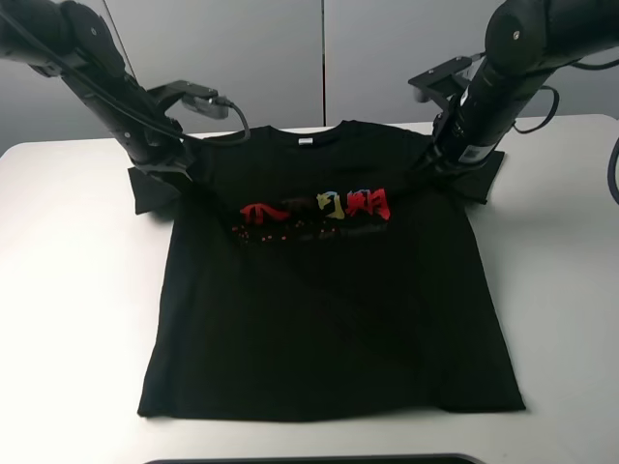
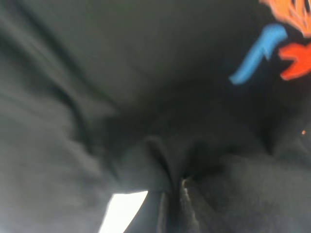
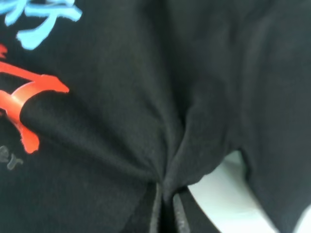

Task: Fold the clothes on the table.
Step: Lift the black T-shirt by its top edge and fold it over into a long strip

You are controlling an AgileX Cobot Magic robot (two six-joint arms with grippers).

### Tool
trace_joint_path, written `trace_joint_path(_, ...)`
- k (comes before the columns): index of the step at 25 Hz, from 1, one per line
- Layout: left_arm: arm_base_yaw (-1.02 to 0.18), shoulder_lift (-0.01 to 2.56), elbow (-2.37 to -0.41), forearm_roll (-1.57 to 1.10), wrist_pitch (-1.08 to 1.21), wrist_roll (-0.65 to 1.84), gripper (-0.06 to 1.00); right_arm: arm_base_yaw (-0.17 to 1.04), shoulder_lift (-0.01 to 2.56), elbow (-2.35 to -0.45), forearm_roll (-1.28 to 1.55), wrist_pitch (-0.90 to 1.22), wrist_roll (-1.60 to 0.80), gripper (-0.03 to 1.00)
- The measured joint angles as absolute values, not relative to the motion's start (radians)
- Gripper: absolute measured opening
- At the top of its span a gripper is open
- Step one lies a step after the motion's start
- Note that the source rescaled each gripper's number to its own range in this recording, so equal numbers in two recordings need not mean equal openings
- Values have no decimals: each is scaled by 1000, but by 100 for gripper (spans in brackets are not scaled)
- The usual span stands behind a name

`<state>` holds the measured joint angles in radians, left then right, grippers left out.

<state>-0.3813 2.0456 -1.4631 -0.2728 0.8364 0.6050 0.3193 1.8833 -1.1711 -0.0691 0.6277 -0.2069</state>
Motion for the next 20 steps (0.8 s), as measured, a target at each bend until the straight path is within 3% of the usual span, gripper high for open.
trace_joint_path(5,-381,1977,-1581,-254,826,605,0,319,1863,-1270,-239,660,-114,0)
trace_joint_path(15,-387,1950,-1848,-184,835,586,0,291,1861,-1704,-391,910,-142,0)
trace_joint_path(20,-389,1931,-1912,-201,924,588,0,290,1818,-1730,-353,1008,-198,0)
